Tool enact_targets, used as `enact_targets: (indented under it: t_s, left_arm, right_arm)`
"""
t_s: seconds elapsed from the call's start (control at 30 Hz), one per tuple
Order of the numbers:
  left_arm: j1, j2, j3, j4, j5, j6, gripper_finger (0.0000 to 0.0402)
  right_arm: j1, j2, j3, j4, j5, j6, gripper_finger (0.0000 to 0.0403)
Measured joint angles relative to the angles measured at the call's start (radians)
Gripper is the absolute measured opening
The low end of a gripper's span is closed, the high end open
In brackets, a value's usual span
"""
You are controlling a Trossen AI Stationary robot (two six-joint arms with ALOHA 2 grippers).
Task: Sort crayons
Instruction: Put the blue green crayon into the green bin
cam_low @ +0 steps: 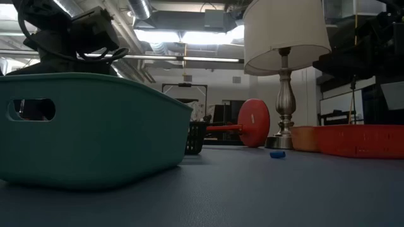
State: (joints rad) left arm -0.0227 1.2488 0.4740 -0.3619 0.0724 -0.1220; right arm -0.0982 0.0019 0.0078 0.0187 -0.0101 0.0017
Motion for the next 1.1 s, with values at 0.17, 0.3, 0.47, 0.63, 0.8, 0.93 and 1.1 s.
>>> enact_targets:
  t_s: [0.17,0.3,0.47,0.63,0.8,0.93,1.1]
  left_arm:
    - [0.0,0.0,0.033,-0.025,0.0,0.003,0.0127]
    - [0.0,0.0,0.042,-0.061,0.001,0.027,0.0114]
    - [0.0,0.0,0.041,-0.144,0.0,0.027,0.0093]
    - [0.0,0.0,0.041,-0.177,0.0,0.028,0.008]
    - [0.0,0.0,0.041,-0.177,0.0,0.079,0.0078]
    - [0.0,0.003,0.04,-0.176,-0.002,0.136,0.0078]
    - [0.0,0.022,0.039,-0.176,-0.003,0.165,0.0078]
  right_arm:
    - [0.0,0.0,0.0,-0.002,0.0,0.0,0.0147]
    - [0.0,0.0,0.0,-0.002,0.0,0.0,0.0147]
    - [0.0,0.0,0.0,-0.002,0.0,0.0,0.0147]
    - [0.0,0.001,0.0,-0.002,0.0,0.0,0.0147]
    - [0.0,0.017,0.0,-0.004,0.0,0.0,0.0147]
    - [0.0,0.016,0.0,-0.004,0.0,0.0,0.0147]
    - [0.0,0.016,0.0,-0.004,0.0,0.0,0.0147]
